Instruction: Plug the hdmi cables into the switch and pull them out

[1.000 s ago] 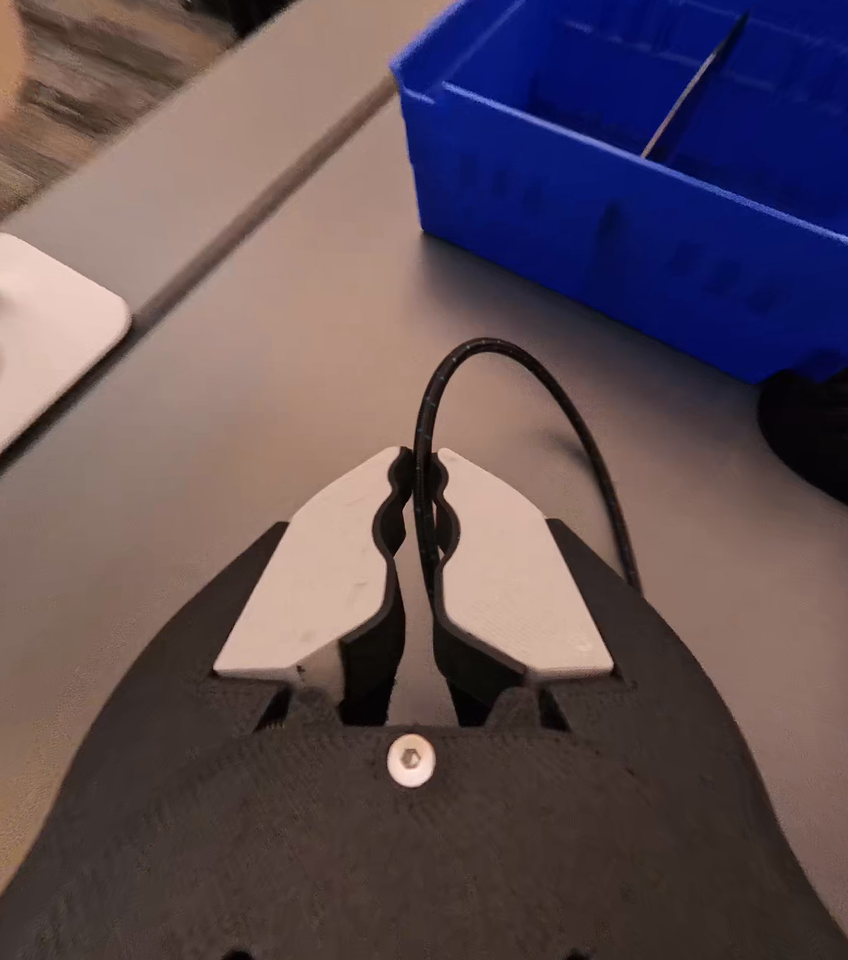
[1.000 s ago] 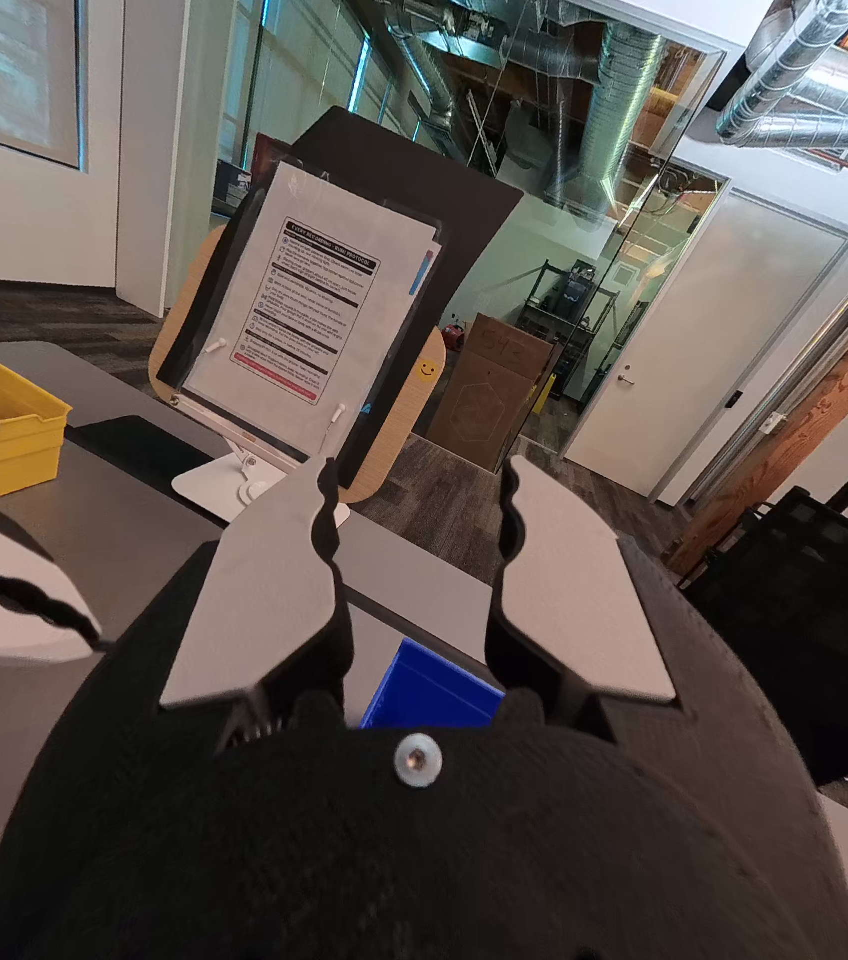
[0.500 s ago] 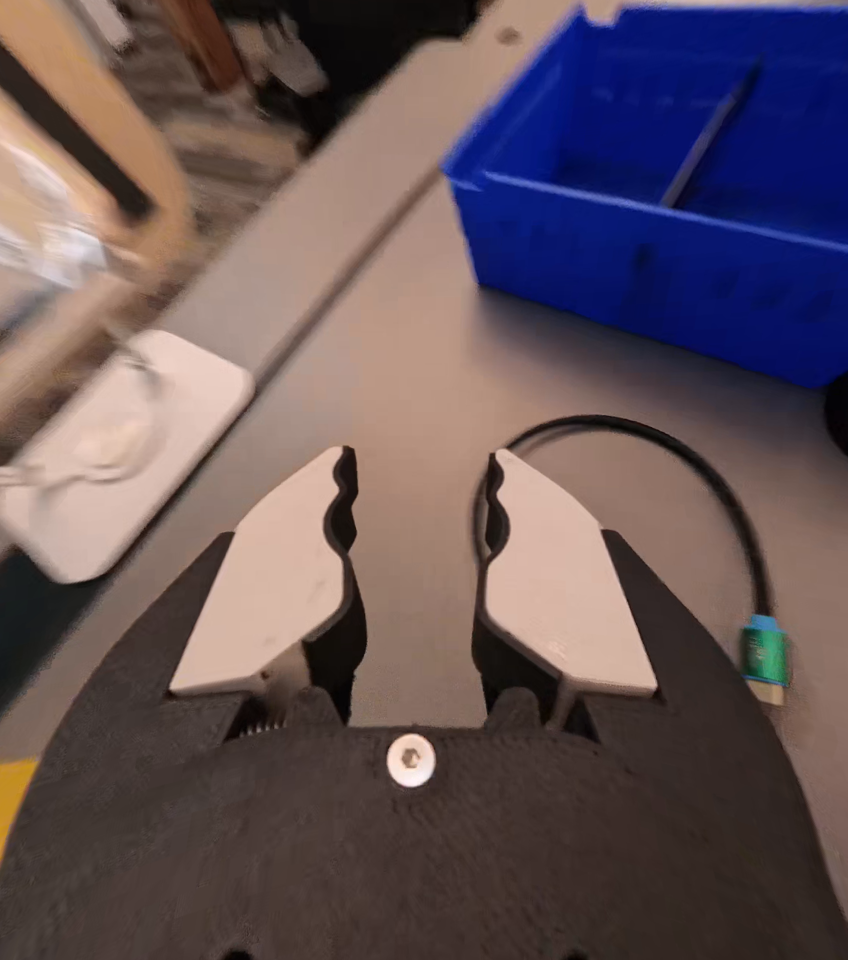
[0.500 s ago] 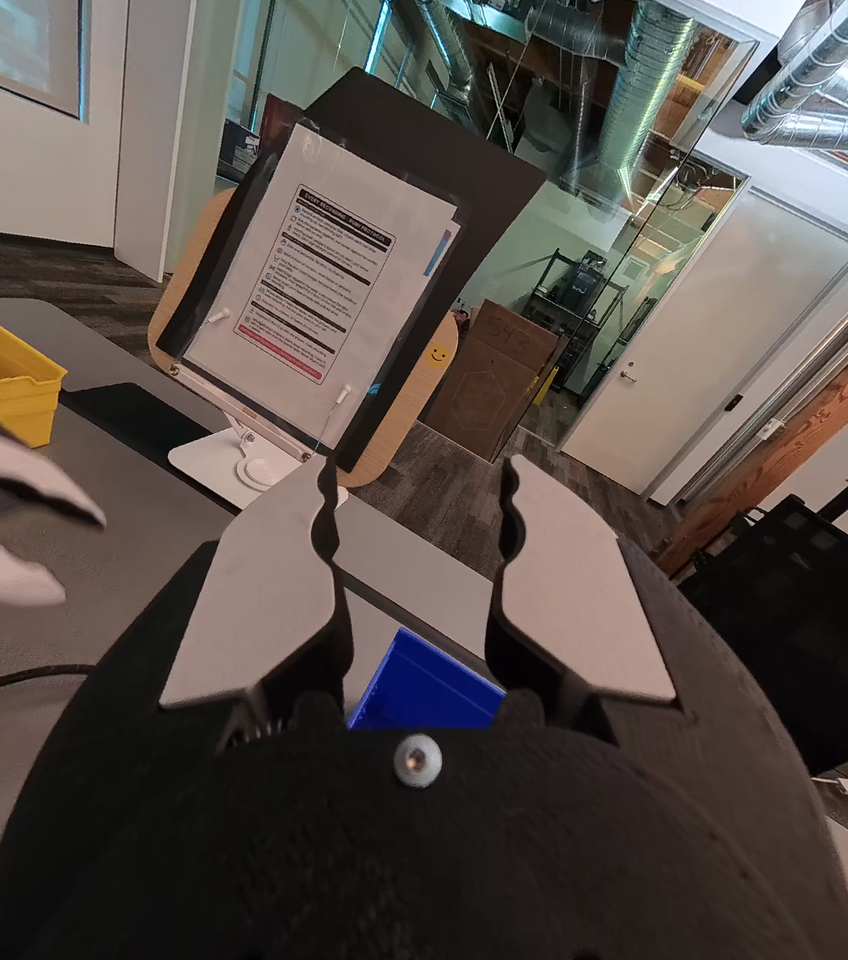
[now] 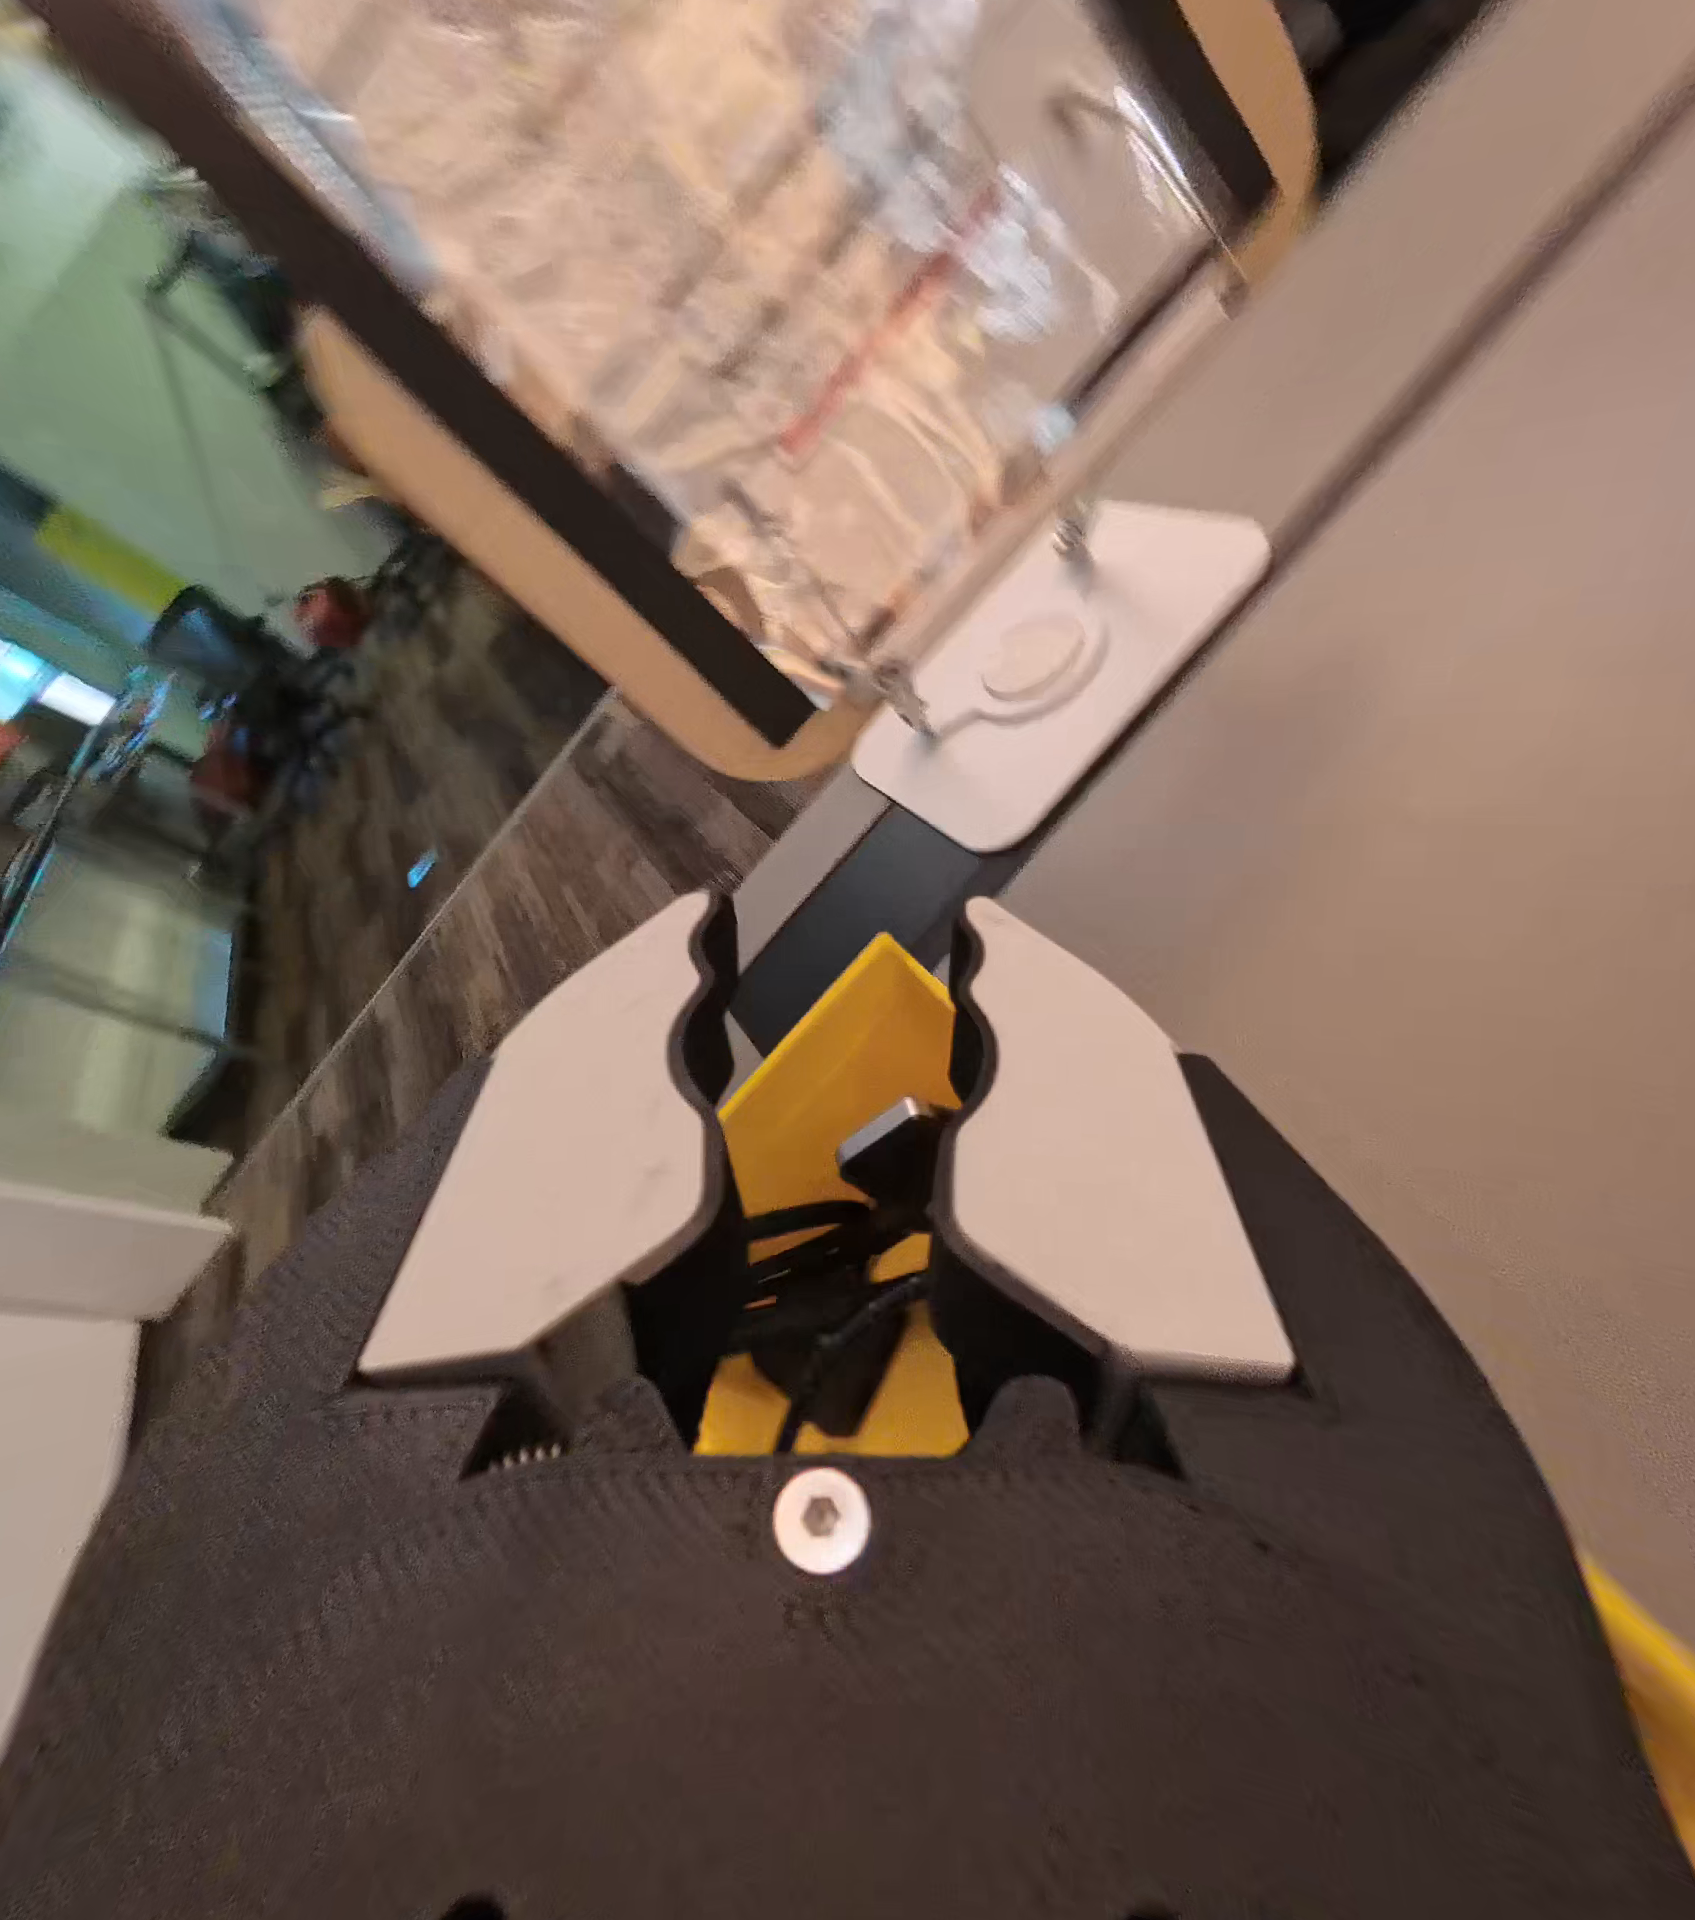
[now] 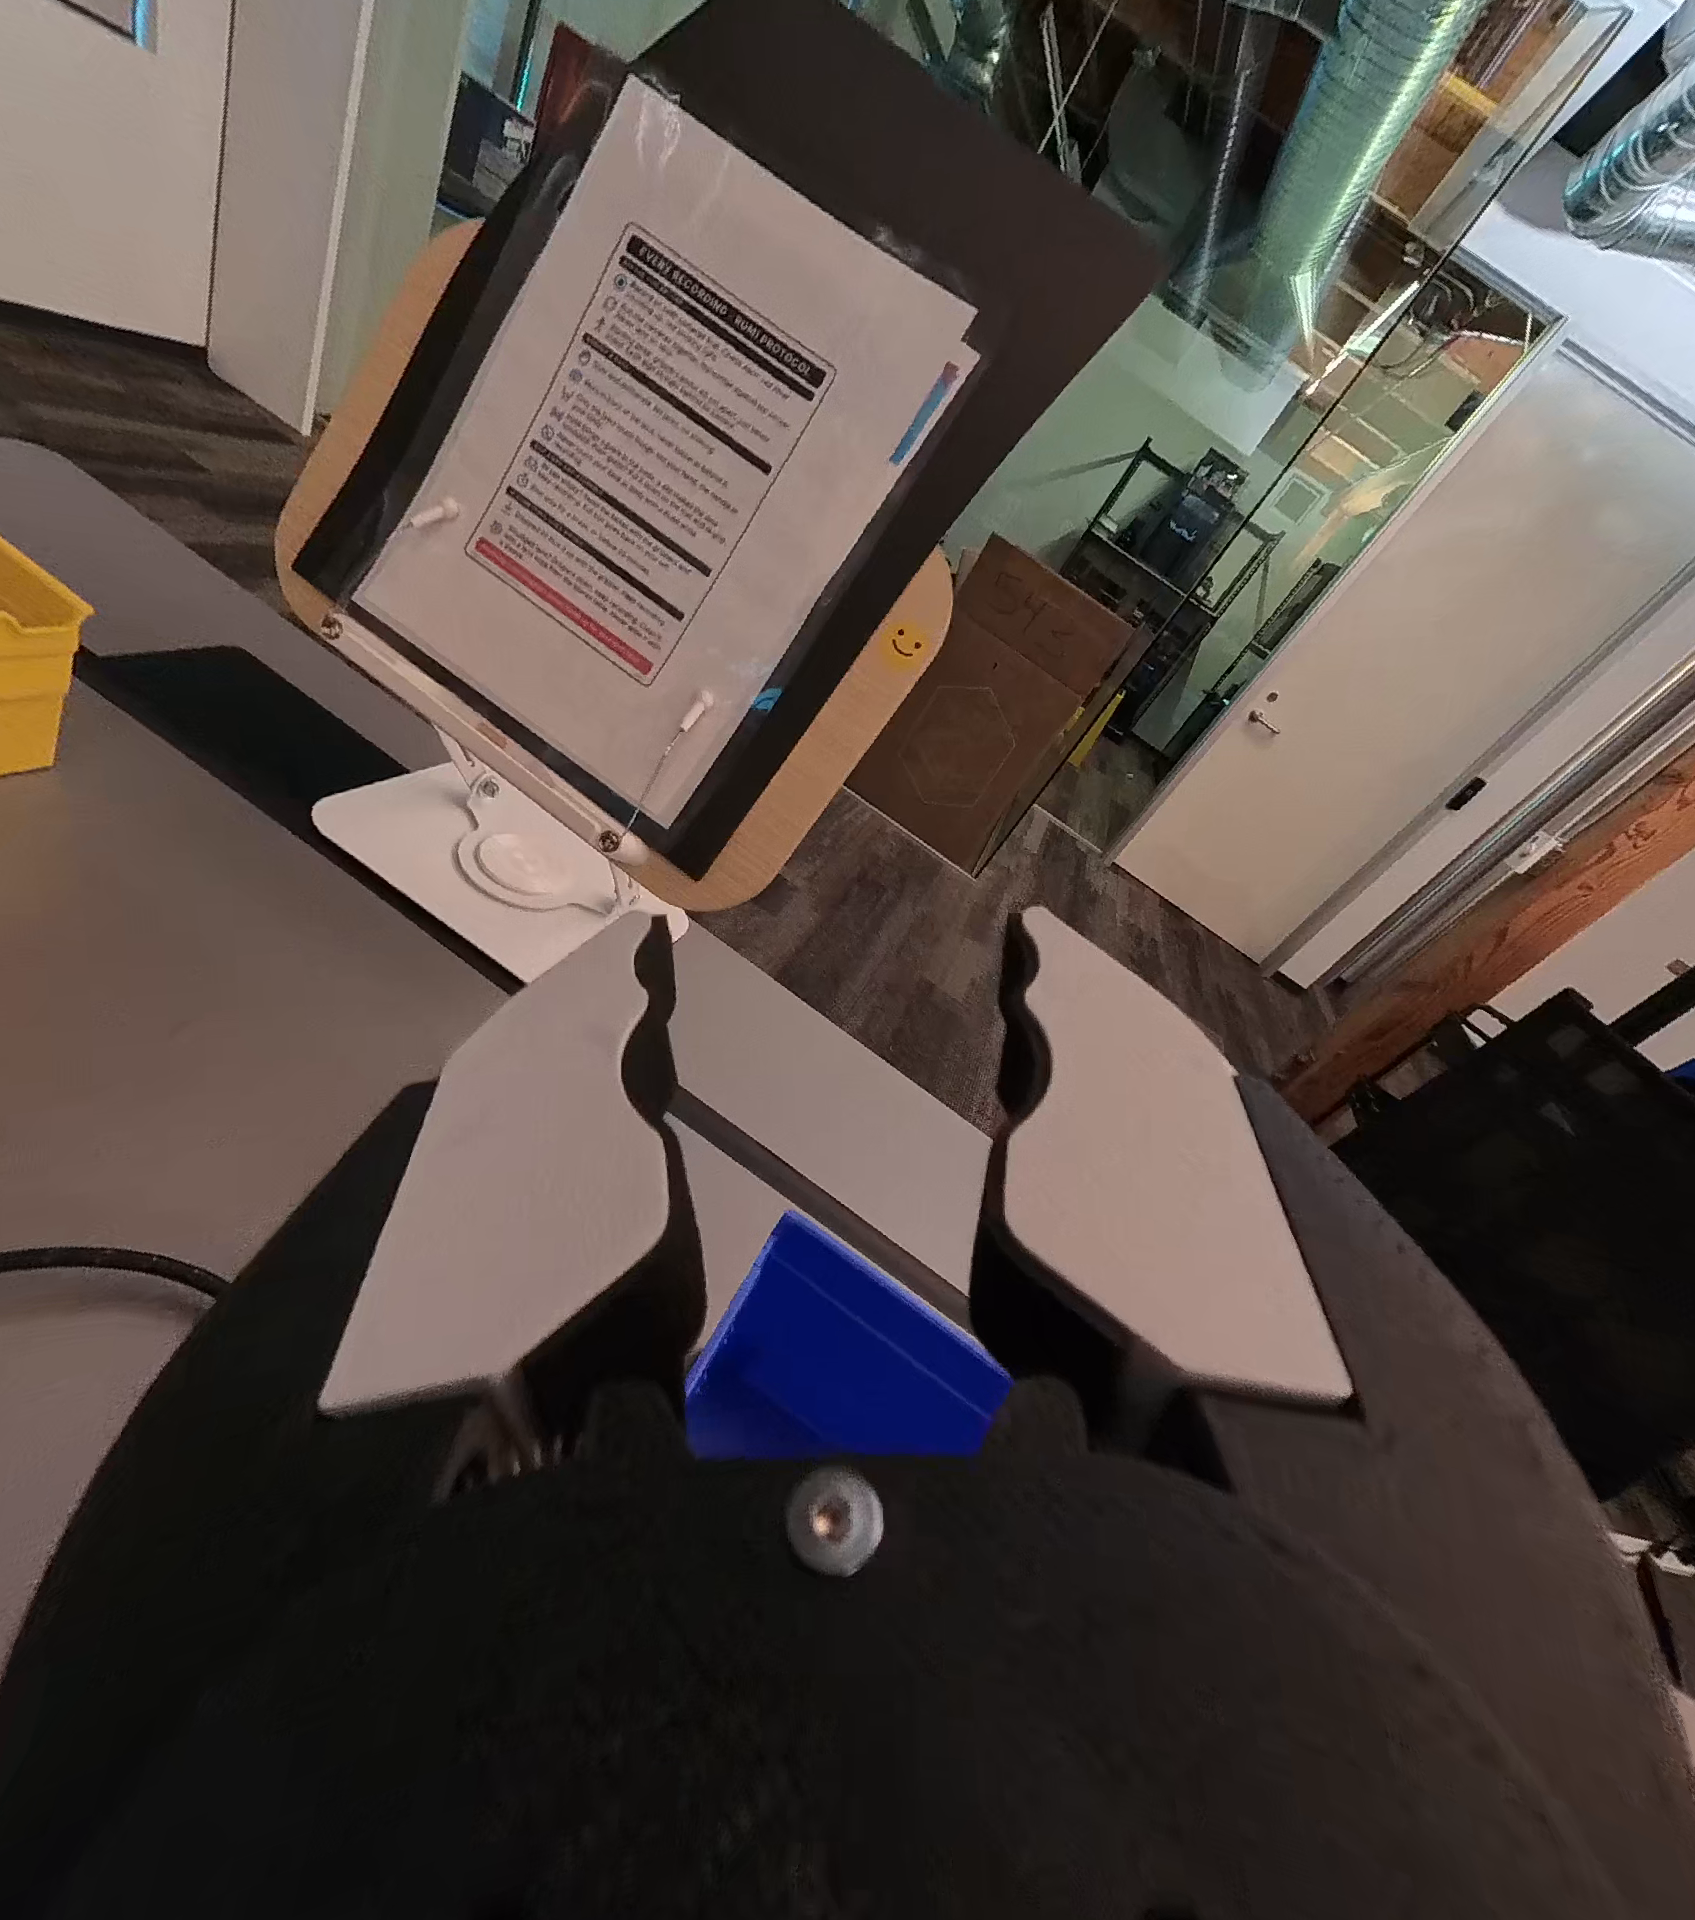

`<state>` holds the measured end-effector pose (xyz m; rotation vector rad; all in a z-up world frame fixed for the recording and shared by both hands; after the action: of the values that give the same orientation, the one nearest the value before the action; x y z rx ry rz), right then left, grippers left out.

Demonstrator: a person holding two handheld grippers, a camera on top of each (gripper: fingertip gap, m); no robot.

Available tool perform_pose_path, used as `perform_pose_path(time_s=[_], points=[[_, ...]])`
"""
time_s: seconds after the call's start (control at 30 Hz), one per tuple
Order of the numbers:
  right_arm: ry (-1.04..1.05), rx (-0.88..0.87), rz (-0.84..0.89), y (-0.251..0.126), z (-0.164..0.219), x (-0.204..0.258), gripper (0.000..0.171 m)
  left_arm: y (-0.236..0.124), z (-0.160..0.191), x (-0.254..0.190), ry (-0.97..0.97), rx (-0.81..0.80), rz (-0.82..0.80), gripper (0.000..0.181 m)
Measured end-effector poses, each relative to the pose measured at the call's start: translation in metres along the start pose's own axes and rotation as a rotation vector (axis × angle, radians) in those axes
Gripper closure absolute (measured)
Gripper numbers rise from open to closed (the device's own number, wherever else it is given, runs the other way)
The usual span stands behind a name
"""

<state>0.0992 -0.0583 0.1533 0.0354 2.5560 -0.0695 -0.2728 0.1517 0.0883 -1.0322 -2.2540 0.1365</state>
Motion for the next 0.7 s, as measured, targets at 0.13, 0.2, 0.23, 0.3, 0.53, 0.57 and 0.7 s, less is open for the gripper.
perform_pose_path(time_s=[0.13,0.2,0.23,0.3,0.53,0.57,0.7], points=[[-0.009,-0.020,-0.012,0.007,-0.001,0.001,0.110,0.039,0.029,-0.008,0.294,0.358,0.308,0.138],[-0.046,-0.068,0.008,0.009,-0.005,0.000,0.111,0.046,0.050,-0.003,0.400,0.549,0.391,0.139],[-0.055,-0.075,0.007,0.009,-0.005,0.000,0.111,0.051,0.057,0.002,0.443,0.603,0.405,0.140],[-0.056,-0.053,-0.010,0.012,-0.002,0.003,0.111,0.062,0.068,0.011,0.474,0.682,0.429,0.142],[-0.137,-0.011,-0.013,0.014,0.006,0.006,0.111,0.098,0.105,-0.004,0.533,0.774,0.561,0.139],[-0.129,-0.013,-0.022,0.015,0.006,0.006,0.111,0.100,0.112,-0.007,0.552,0.794,0.578,0.137],[-0.109,-0.015,-0.059,0.021,0.011,0.008,0.111,0.106,0.140,-0.014,0.647,0.894,0.625,0.146]])
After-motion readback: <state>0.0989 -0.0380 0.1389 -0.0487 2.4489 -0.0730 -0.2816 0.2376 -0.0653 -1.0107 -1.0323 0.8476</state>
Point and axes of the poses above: each gripper's, where its closed fingertips meet, y out along the fingers, z out of its underside, x = y × z across the jaws, the point moved 4 cm from there along -y, back along the fingers, and after that the axes turned 4 degrees about -y, right-handed, at the moved point
